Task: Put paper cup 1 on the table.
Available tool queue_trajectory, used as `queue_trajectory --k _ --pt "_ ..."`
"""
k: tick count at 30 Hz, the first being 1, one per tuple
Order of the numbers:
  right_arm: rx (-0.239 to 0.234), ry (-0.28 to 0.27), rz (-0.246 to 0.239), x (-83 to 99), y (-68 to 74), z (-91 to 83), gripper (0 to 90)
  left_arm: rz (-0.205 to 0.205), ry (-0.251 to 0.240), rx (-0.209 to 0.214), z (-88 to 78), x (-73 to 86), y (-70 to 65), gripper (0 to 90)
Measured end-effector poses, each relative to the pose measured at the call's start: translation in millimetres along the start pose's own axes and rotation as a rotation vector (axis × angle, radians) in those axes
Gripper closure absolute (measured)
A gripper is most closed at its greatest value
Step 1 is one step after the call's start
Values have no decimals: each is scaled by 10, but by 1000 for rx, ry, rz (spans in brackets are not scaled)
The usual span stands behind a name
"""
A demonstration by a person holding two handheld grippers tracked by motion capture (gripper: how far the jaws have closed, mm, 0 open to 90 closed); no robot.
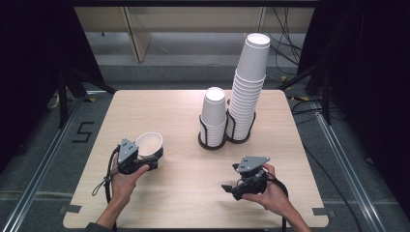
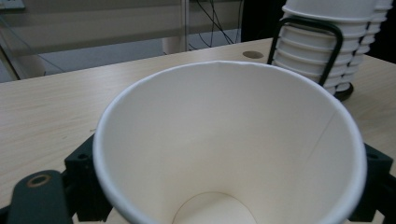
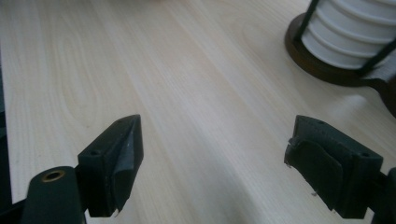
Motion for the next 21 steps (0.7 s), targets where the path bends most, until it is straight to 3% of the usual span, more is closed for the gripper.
queue_trajectory --k 8,12,19,21 --pt "20 -13 37 93 -54 -96 189 -45 -22 -43 281 -118 193 132" --pt "27 -6 36 135 -63 -108 189 -46 -8 -69 453 -151 273 130" --pt "26 4 37 159 -38 -85 189 -54 -32 -122 707 -222 430 129" --pt "24 7 44 161 -31 -87 189 -39 -41 -141 768 -241 470 127"
Point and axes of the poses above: each handheld gripper's, and its own axes: z roughly forward along the jaws, x roughly out of its underside, y roughly to its left, the point moved 3 cm from there along z, roughly forward along the jaws, and after that the axes turned 5 degrees about -x, right-handed, at the moved point
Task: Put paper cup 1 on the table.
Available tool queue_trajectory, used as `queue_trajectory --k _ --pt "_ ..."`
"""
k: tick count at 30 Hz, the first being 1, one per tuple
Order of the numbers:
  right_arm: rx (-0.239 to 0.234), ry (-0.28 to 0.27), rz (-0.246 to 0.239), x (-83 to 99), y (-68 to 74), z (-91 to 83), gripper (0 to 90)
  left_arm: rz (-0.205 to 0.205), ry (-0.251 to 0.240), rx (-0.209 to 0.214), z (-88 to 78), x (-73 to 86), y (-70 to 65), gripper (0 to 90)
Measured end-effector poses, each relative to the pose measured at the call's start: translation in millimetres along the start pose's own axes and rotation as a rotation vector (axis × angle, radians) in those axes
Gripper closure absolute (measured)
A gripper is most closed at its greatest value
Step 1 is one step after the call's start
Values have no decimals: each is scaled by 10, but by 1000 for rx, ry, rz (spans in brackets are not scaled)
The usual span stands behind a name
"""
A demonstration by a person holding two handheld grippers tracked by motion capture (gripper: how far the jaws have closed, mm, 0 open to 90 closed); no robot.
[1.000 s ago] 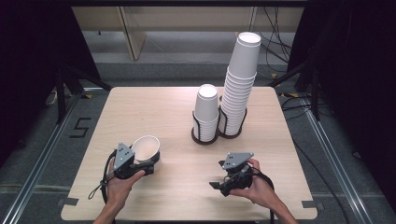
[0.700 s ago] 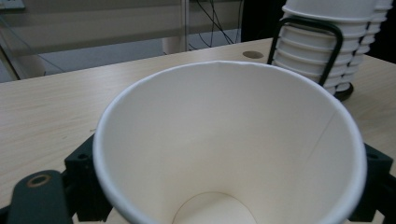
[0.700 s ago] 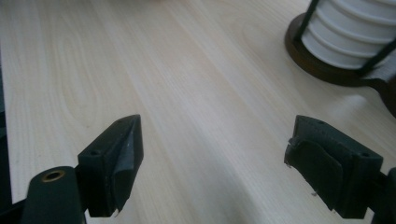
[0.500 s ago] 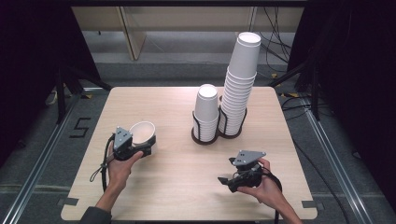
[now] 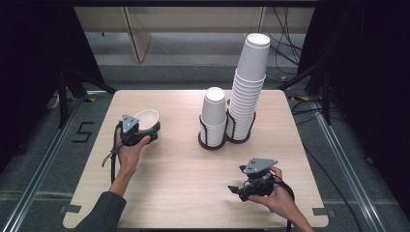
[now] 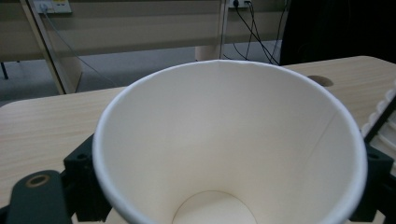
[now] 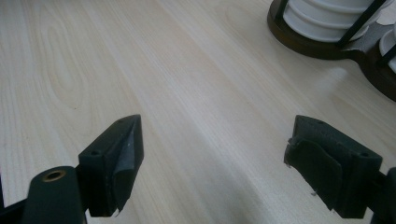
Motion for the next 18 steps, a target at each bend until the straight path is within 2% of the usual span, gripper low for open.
queue_trajectory --k 1,5,7,11,15,18 --pt "5 -1 -10 1 -7 5 190 8 0 -9 30 -7 19 126" --pt "0 4 -19 13 -4 30 189 -23 18 -30 166 5 105 122" --pt "5 8 -12 16 6 35 189 -3 28 -61 225 10 143 121" --pt "2 6 -19 14 14 32 191 -34 19 -60 293 9 197 118" --pt "8 11 -9 18 4 20 193 -10 26 -75 350 29 211 110" --pt "5 7 -7 17 17 14 193 7 29 -67 386 47 183 103"
Point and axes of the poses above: each handheld gripper's, and its own axes: z roughly forward along the jaws, x roughly out of its underside, y roughly to its left, the point moved 3 cm from there along z, roughly forward along the jaws, and after that the axes turned 5 degrees about -x, right-handed, at the moved point
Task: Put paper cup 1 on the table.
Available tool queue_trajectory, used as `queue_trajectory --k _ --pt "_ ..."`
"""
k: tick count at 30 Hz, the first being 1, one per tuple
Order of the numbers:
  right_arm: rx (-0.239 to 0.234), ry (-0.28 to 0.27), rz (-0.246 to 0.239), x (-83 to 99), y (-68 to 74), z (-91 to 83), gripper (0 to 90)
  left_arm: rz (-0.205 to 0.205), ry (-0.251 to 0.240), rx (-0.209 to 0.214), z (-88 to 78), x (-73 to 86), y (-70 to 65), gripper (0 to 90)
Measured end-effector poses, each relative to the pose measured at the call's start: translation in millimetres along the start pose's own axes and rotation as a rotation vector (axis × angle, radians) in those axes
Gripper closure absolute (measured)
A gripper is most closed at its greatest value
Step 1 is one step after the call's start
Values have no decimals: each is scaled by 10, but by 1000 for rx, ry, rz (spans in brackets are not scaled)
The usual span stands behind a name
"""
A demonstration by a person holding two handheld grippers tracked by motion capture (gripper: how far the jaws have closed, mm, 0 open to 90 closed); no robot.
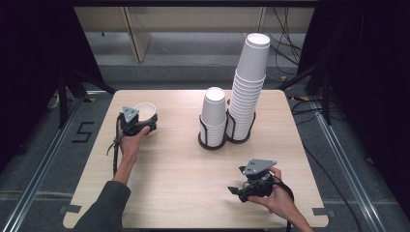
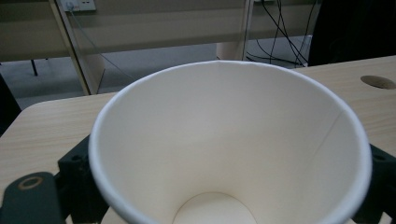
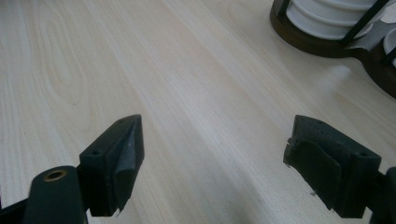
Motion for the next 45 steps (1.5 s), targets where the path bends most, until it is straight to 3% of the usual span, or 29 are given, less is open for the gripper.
queue_trajectory --k 3,6,8,12,14,19,21,27,32,36,40,45 --pt "3 -1 -3 1 -6 2 194 36 36 12 35 54 -46 97" --pt "-2 -1 -8 6 -8 0 194 27 35 14 45 74 -50 95" --pt "-6 1 -10 7 -6 -5 194 51 46 15 47 83 -57 97" --pt "-7 0 6 13 -10 -21 195 59 72 28 31 96 -47 99" --pt "0 -6 -25 11 -34 -25 195 69 77 28 26 125 -35 104" --pt "-6 -1 -15 15 -17 -35 197 38 85 40 10 211 14 128" --pt "0 -3 -30 12 -31 -41 196 38 100 48 -13 232 21 136" --pt "-11 2 -12 18 -15 -42 195 32 139 55 -70 258 16 145" --pt "-14 2 -13 22 -14 -46 193 81 187 74 -112 305 34 145" --pt "-8 -1 -18 20 -17 -53 192 40 172 91 -166 335 57 146" --pt "-10 -3 -22 22 -24 -56 192 47 187 91 -247 334 51 146" --pt "-2 1 -6 26 -16 -65 192 21 208 97 -362 327 24 146"
Point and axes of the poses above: each handheld gripper's, and its own axes: z roughly forward along the jaws, x roughly out of its underside, y roughly to its left, the point moved 3 cm from there along z, roughly forward along the jaws, and after that the axes turned 5 degrees about -x, right-handed, at the moved point
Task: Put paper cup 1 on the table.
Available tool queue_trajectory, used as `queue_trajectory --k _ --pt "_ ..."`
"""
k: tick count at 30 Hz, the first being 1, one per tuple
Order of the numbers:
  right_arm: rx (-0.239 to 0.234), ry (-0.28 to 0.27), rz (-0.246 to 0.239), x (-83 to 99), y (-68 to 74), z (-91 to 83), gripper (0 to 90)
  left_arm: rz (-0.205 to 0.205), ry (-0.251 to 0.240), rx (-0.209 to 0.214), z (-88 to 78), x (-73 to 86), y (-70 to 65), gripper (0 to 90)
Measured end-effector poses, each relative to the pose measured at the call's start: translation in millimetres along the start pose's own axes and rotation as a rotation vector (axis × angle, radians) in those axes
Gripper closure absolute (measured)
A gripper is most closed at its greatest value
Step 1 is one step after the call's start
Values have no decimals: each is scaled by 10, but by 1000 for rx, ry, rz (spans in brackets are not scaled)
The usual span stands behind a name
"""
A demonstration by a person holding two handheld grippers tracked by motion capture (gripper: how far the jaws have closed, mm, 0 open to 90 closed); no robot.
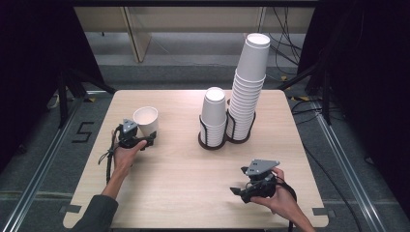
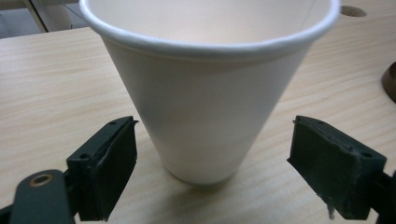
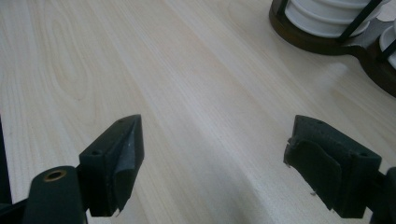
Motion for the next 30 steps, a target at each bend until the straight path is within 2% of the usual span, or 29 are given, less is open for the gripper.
queue_trajectory --k 3,10,11,14,17,18,21,25,27,30 --pt "-8 8 7 1 12 0 192 -29 6 3 -56 34 1 146" --pt "-3 -10 -7 -7 -7 -4 192 -58 16 21 -201 122 -37 146" --pt "0 -10 -9 -7 -11 -3 191 -51 24 29 -221 132 -55 146" --pt "2 -5 1 0 4 0 191 -48 1 47 -296 152 -102 146" --pt "1 2 14 1 11 3 192 -43 19 52 -365 183 -149 146" --pt "8 -4 2 -2 1 5 192 -35 18 59 -383 189 -160 146" --pt "3 -2 11 0 13 -1 192 -66 -11 80 -479 195 -219 146" --pt "6 -13 -6 -1 -10 -5 192 -72 -25 116 -600 202 -333 146" --pt "0 -2 13 5 -2 -16 192 -93 -45 134 -671 208 -398 147" --pt "13 -15 9 3 -15 -21 192 -75 -55 146 -774 207 -507 148"
Point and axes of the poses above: each handheld gripper's, and its own axes: z roughly forward along the jaws, x roughly out of its underside, y roughly to its left, the point moved 3 cm from there along z, roughly forward along the jaws, and after that the axes turned 5 degrees about -x, right-handed, at the moved point
